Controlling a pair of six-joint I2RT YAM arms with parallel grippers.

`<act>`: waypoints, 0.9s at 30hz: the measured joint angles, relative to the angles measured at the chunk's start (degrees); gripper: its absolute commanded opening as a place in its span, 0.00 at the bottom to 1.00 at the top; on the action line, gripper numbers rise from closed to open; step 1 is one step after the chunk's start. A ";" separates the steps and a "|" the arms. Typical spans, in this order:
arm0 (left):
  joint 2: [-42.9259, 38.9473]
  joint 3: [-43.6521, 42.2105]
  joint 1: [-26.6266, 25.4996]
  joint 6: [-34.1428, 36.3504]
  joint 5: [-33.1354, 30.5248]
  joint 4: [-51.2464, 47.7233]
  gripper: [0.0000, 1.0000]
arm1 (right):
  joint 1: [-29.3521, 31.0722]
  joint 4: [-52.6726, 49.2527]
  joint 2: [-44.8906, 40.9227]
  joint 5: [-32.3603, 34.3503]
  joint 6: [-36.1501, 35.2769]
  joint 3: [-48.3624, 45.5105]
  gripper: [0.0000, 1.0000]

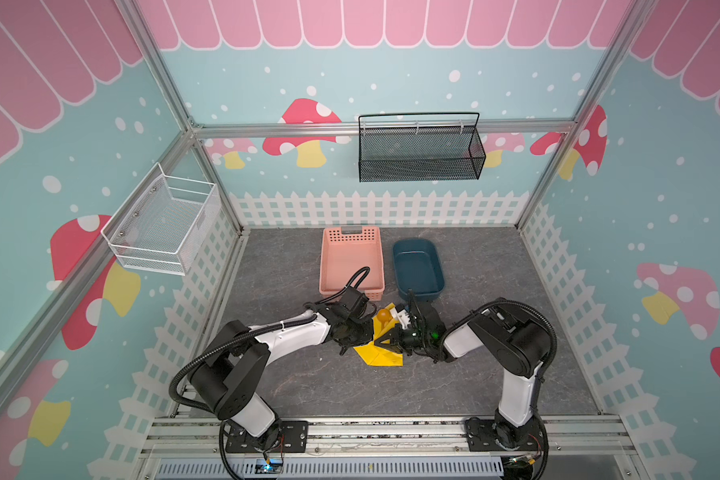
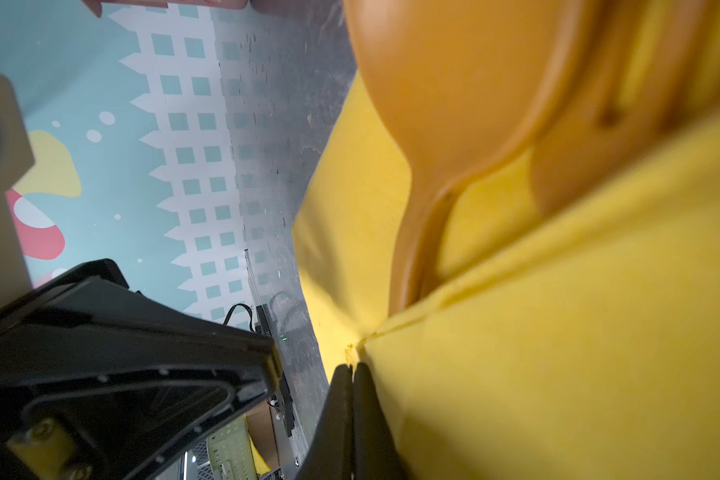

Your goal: Place the utensils on the paper napkin and roll it up

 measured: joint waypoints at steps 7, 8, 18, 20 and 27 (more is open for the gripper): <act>3.30 0.04 0.13 -0.04 2.54 1.68 0.00 | 0.00 -0.07 0.00 -0.02 -0.15 0.00 0.00; 3.32 0.04 0.22 -0.04 2.75 1.86 0.00 | 0.00 -0.07 0.00 -0.02 -0.15 0.00 0.00; 3.52 -0.57 0.46 -0.37 3.26 2.91 0.00 | 0.00 -0.39 0.00 0.17 -0.37 0.13 0.00; 3.52 -0.94 0.63 -0.46 3.26 3.21 0.00 | 0.00 -0.72 0.00 0.17 -0.48 0.24 0.00; 4.59 -1.62 0.70 -0.66 3.93 3.78 0.00 | -0.07 -1.33 -0.04 0.07 -0.55 0.61 0.00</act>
